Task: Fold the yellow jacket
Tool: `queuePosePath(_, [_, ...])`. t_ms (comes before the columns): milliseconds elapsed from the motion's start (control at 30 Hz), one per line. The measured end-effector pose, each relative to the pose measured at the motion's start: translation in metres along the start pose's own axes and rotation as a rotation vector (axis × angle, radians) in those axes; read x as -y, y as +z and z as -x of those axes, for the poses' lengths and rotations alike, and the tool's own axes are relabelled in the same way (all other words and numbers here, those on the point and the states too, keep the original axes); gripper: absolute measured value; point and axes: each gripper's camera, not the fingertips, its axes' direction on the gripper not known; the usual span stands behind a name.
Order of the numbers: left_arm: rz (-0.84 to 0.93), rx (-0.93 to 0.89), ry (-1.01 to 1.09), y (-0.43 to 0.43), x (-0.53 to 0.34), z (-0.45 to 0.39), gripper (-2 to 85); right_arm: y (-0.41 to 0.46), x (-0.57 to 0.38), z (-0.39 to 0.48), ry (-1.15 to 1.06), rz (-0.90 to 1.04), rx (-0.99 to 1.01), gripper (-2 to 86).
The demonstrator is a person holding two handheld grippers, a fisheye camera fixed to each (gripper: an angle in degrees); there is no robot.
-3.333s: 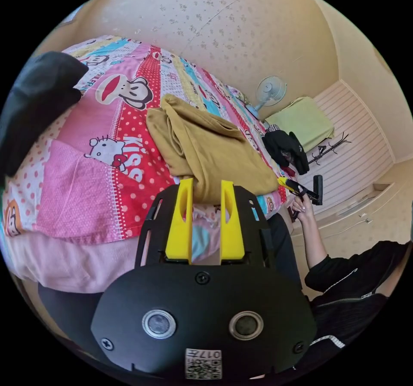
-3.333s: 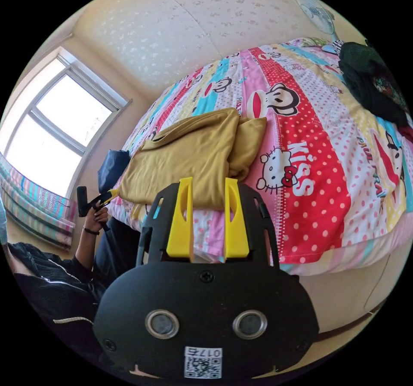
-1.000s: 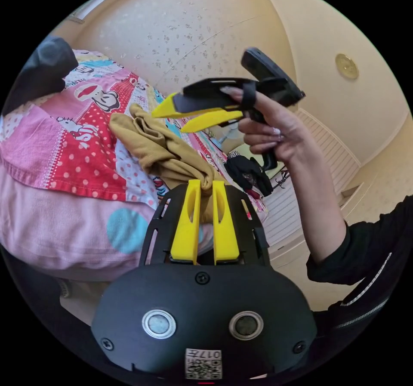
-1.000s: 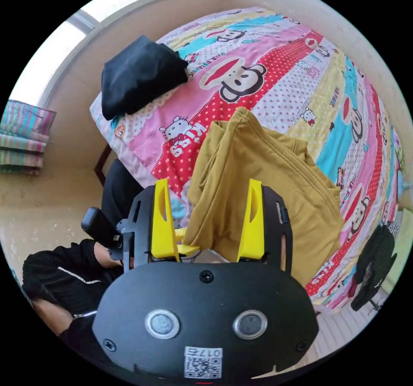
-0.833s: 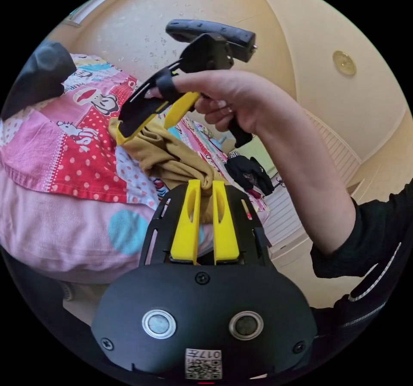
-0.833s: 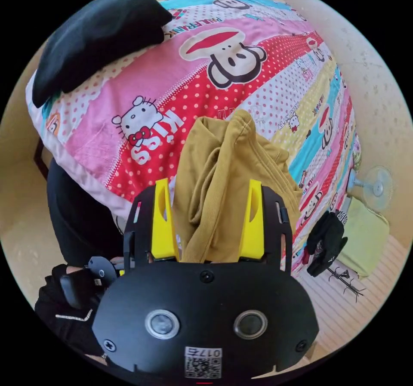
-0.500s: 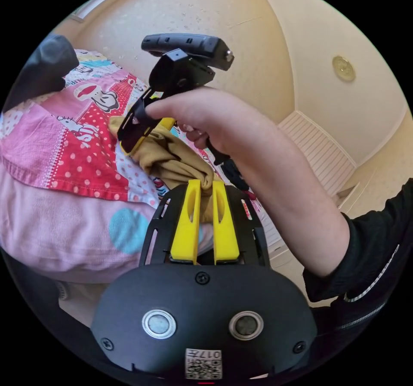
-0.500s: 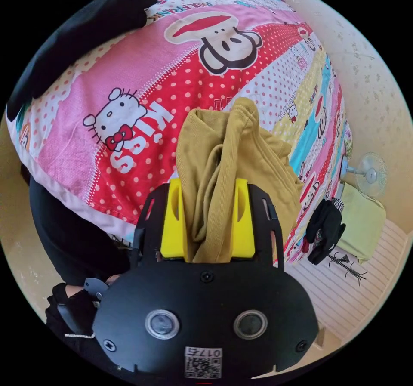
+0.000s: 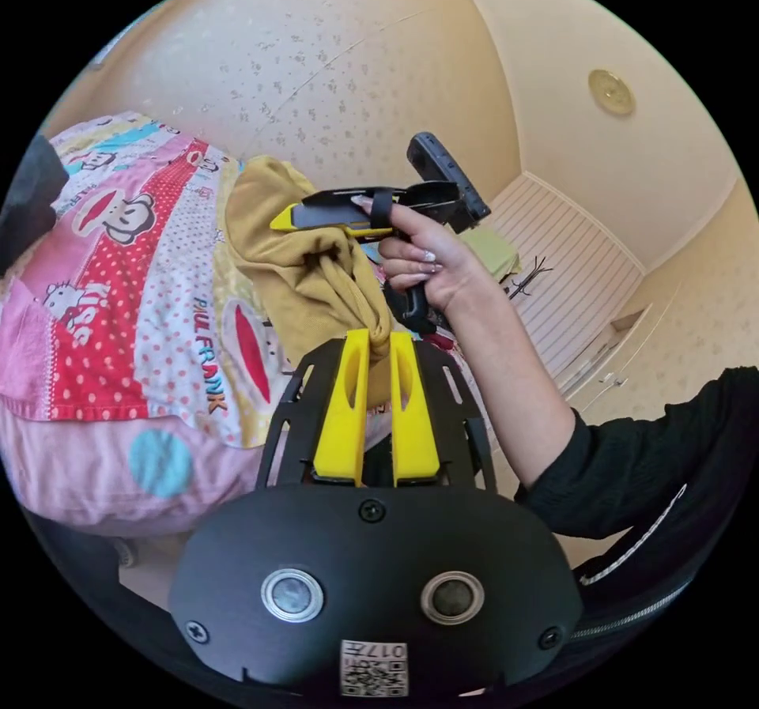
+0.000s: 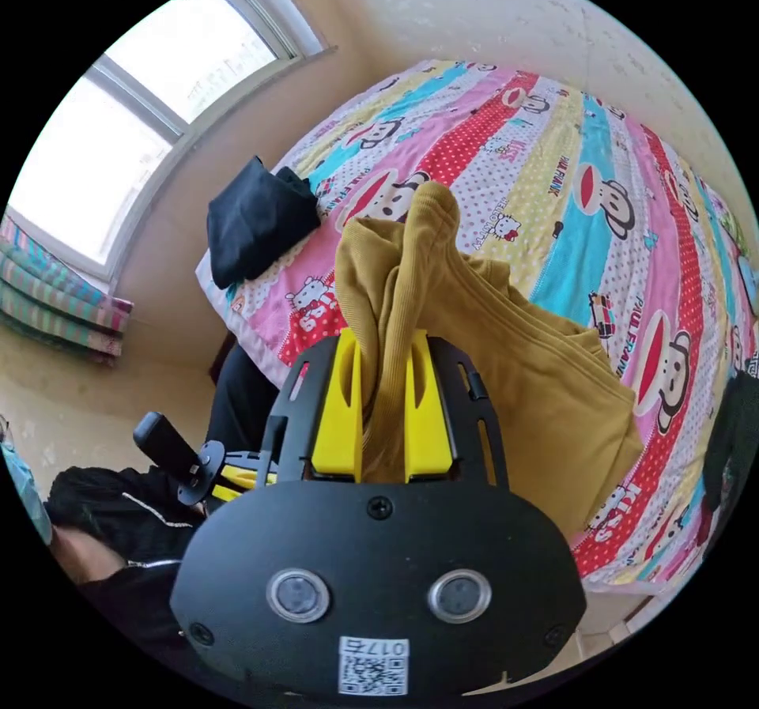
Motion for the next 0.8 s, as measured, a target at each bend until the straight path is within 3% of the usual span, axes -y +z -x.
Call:
queuePosePath(233, [0.135, 0.040, 0.105, 0.157, 0.023, -0.109, 5.1, -0.106, -0.139, -0.191, 0.197, -0.285, 0.282, 8.7])
queuePosePath(400, [0.257, 0.055, 0.135, 0.264, -0.013, -0.136, 0.8, -0.076, -0.233, -0.321, 0.483, -0.306, 0.293, 10.5])
queuePosePath(433, [0.312, 0.009, 0.109, 0.280, -0.024, -0.138, 0.1, -0.070, -0.253, -0.342, 0.509, -0.347, 0.399, 11.3])
queuePosePath(500, [0.344, -0.041, 0.090, 0.286, -0.037, -0.142, -0.1, -0.079, -0.282, -0.357, 0.526, -0.491, 0.556, 12.4])
queuePosePath(567, [0.307, -0.051, 0.102, 0.271, -0.034, -0.147, 0.8, -0.101, -0.302, -0.353, 0.527, -0.589, 0.525, 13.3])
queuePosePath(700, [0.205, 0.082, 0.160, 0.242, 0.000, -0.150, 0.6, -0.164, -0.316, -0.293, 0.439, -0.714, 0.236, 13.1])
queuePosePath(800, [0.176, 0.280, 0.206, 0.243, 0.021, -0.145, 0.9, -0.172, -0.286, -0.238, 0.286, -0.610, 0.123, 7.9])
